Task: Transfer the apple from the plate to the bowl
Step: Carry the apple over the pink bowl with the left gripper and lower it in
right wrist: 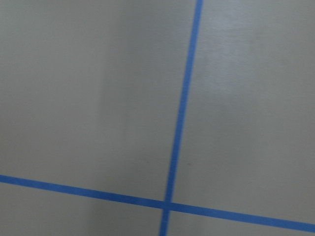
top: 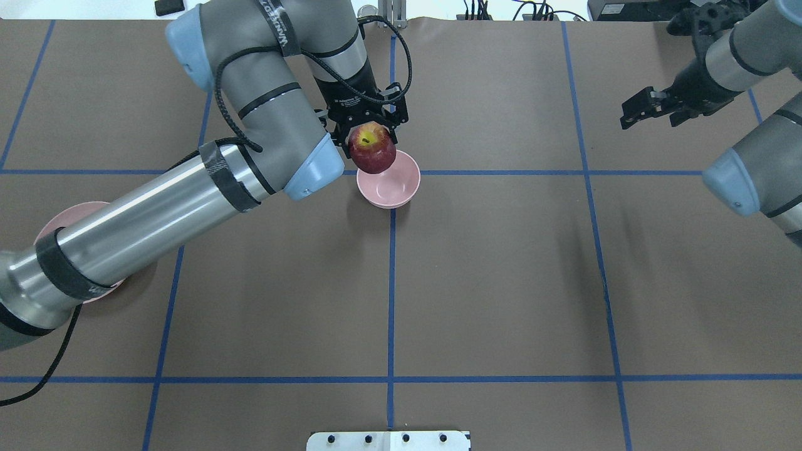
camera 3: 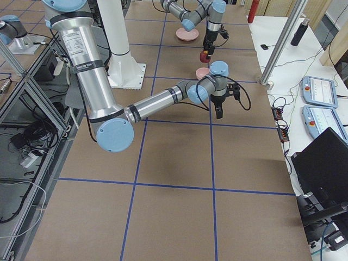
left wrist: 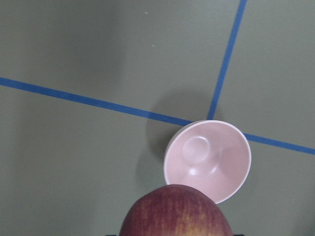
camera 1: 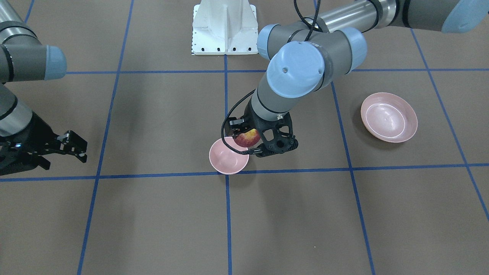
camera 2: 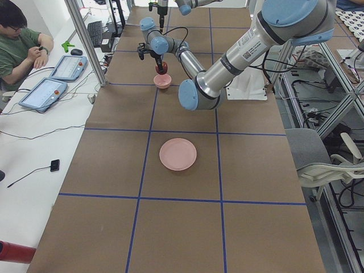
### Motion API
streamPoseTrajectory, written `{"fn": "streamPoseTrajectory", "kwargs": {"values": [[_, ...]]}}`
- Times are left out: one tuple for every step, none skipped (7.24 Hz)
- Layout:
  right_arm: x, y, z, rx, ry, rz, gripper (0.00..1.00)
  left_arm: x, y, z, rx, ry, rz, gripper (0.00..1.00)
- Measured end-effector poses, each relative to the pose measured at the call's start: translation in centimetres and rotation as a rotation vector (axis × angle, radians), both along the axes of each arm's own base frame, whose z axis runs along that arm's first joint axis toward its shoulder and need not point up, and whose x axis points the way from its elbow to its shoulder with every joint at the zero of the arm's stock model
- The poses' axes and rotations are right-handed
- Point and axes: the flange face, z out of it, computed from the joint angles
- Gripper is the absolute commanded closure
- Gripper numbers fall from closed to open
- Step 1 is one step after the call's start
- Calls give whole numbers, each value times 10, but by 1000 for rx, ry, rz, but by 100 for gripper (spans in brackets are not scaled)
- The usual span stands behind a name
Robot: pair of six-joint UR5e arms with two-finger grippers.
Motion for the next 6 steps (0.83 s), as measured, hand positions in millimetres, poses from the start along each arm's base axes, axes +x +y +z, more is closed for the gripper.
{"fn": "streamPoseTrajectory", "kwargs": {"values": [[12,3,11,-17,9,17,0,21,-1,3,2,-13,-9,100],[18,5,21,-32,19,31,0,36,1,6,6,-25,-12,100],[27,4,30,-46,29,47,0,48,2,8,8,-37,-11,100],[41,-1,40,-61,35,68,0,58,2,12,9,-46,-9,100],[50,-3,47,-75,38,81,0,66,1,17,15,-50,-10,100],[57,-5,50,-87,33,87,0,74,1,25,24,-57,-13,100]]}}
